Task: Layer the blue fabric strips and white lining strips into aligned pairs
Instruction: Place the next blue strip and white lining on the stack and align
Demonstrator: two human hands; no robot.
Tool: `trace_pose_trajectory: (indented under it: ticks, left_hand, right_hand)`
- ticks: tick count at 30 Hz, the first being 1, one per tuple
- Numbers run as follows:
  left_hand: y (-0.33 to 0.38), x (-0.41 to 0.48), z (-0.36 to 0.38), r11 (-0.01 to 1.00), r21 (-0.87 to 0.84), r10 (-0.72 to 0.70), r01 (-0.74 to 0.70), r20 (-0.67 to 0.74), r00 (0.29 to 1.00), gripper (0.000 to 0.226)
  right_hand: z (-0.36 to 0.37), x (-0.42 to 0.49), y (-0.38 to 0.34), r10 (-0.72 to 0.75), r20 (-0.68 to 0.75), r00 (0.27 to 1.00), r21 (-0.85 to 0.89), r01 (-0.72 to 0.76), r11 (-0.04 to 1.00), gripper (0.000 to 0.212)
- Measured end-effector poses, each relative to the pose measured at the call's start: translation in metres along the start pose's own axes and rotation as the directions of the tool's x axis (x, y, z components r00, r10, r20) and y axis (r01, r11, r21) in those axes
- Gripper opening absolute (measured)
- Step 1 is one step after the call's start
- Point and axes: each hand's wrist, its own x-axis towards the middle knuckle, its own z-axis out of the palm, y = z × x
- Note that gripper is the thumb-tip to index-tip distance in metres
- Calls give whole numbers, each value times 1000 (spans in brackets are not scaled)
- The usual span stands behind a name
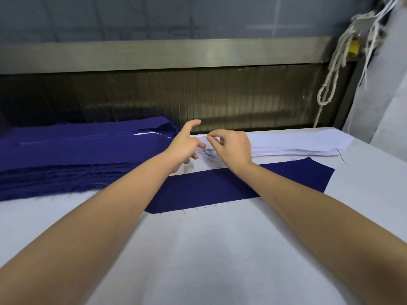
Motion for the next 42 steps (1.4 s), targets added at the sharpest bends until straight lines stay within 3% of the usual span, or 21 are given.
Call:
trace_pose_trajectory:
  ticks: [3,5,8,11,15,18,24,28,31,35,39,42]
  left_hand:
    - [6,5,1,972,-172,-159,162,32,987,34]
    - [6,6,2,944,-256,-206,207,34,978,36]
    - [3,6,3,944,-291,-177,155,-50,983,38]
    - [2,4,0,942,-327,-146,79,-187,971,34]
    - [-1,0,-20,912,-409,-109,-34,-320,941,15]
    - [-4,-7,-35,873,-482,-118,-75,-356,927,13]
    - [1,-20,-51,720,-689,-202,-83,-322,925,16]
    - [5,-27,-59,659,-750,-229,-58,-273,934,21]
    - [7,-32,-67,624,-780,-238,-54,-256,937,22]
    - [4,-42,-77,659,-751,-242,-47,-270,932,18]
    - [-2,-53,-85,721,-692,-217,-28,-264,940,22]
    - [-8,-61,-90,787,-617,-221,-1,-282,934,26]
  right_hand:
    - [-1,0,1,-8,9,1000,-90,9,996,25]
    - [-1,0,-1,24,16,1000,-97,-23,995,26]
    - [-2,0,-6,62,25,998,-10,-62,998,27]
    - [-5,-4,-11,175,88,981,211,-190,959,33]
    - [-17,-4,-7,351,240,905,492,-425,760,37]
    - [-29,-5,-6,426,347,836,613,-546,572,36]
    - [-39,-15,-9,509,580,636,650,-738,183,21]
    - [-36,-23,-14,505,644,575,658,-753,18,24]
    - [-37,-22,-17,532,607,590,699,-715,-5,22]
    - [-44,-9,-11,599,535,595,755,-655,-24,8]
    - [-44,-6,0,678,463,571,746,-664,49,9]
    - [-47,-9,12,721,356,594,750,-642,158,9]
